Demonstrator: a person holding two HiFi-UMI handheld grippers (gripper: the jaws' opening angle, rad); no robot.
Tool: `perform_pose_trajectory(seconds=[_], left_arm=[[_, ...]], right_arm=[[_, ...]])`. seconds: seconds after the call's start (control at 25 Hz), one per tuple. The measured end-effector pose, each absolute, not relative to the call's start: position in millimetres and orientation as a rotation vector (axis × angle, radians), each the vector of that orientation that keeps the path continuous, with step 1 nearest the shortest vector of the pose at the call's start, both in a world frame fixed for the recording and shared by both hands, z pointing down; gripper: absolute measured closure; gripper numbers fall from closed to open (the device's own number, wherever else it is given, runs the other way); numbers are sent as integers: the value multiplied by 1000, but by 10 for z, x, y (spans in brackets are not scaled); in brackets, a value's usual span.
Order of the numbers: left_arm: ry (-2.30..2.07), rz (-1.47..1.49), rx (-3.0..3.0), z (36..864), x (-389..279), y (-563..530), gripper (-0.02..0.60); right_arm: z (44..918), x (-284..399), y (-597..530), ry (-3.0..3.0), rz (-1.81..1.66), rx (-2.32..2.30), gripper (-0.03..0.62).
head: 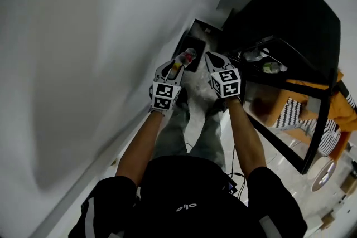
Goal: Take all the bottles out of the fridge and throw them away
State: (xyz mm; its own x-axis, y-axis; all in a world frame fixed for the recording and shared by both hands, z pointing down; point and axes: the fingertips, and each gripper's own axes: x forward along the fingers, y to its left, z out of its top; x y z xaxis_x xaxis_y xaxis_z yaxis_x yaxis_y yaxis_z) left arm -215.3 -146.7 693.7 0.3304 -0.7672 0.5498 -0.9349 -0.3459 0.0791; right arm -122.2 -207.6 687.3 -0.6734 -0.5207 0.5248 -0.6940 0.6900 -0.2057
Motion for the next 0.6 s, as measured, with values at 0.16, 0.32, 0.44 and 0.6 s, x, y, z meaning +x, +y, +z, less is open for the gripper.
perform_pose_trajectory(seconds=[0.16, 0.32, 0.44, 0.6], left_arm=[[-1437, 655, 2218, 7585, -2118, -1576, 442], [-1393, 699, 2204, 8253, -2130, -1673, 442], [-1366, 732, 2185, 8704, -2132, -1680, 442], [-1353, 756, 2153, 9192, -2108, -1649, 442]], right_arm=[[7573, -1146, -2051, -2424, 616, 1015, 586], [8289, -1085, -2077, -2392, 681, 1099, 585], [8779, -1071, -2041, -2353, 706, 1140, 586], [9225, -1103, -2005, -2335, 744, 1163, 585]])
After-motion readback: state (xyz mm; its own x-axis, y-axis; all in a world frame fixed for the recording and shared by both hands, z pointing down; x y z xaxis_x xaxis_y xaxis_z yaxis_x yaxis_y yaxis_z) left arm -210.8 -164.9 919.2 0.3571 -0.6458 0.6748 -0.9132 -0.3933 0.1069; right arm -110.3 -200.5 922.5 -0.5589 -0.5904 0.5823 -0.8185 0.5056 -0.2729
